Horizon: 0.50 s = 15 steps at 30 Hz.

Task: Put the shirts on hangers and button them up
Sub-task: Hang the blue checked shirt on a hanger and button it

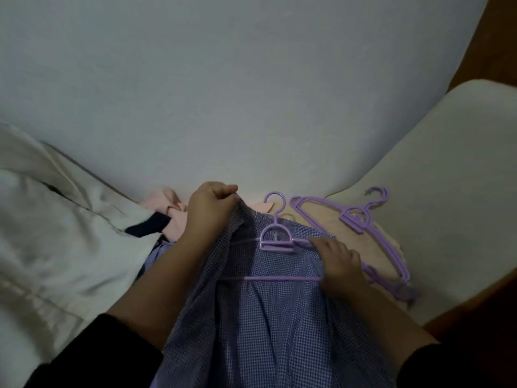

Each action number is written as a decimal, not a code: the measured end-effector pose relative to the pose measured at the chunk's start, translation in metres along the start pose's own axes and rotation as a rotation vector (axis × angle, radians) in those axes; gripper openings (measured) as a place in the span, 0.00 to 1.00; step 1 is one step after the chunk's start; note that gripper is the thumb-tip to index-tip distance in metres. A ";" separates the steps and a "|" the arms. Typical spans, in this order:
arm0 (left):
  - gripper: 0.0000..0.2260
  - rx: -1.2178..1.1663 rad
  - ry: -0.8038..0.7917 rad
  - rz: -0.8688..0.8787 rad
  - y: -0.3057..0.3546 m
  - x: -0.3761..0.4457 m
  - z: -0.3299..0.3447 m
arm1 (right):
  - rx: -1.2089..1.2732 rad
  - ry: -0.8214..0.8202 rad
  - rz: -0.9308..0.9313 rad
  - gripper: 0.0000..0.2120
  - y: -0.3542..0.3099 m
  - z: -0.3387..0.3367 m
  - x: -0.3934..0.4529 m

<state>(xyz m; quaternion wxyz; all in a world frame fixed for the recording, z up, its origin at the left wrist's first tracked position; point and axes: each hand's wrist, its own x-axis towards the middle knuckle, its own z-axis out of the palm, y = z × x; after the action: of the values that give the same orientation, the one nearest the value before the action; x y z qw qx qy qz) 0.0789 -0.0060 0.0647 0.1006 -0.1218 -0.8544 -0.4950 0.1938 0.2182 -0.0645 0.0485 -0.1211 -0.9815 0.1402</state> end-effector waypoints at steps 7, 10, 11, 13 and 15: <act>0.10 -0.216 -0.239 -0.483 -0.059 -0.014 -0.012 | 0.121 -0.004 0.218 0.44 -0.031 0.010 0.009; 0.02 0.166 -0.346 -0.413 -0.097 -0.032 -0.005 | 0.148 0.010 0.184 0.45 -0.042 0.017 0.014; 0.04 0.294 -0.309 -0.293 -0.106 -0.034 -0.003 | 0.154 0.019 0.166 0.45 -0.044 0.020 0.016; 0.12 0.529 -0.159 0.022 -0.116 -0.033 -0.001 | 0.176 0.026 0.135 0.44 -0.046 0.025 0.021; 0.27 0.652 -0.124 0.279 -0.120 -0.026 0.003 | 0.200 0.015 0.097 0.45 -0.045 0.030 0.027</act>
<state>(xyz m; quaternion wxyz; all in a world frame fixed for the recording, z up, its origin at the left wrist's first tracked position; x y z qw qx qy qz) 0.0667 -0.0637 -0.0427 0.1489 -0.2284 -0.9471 -0.1694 0.1533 0.1751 -0.0784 0.0610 -0.1642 -0.9551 0.2389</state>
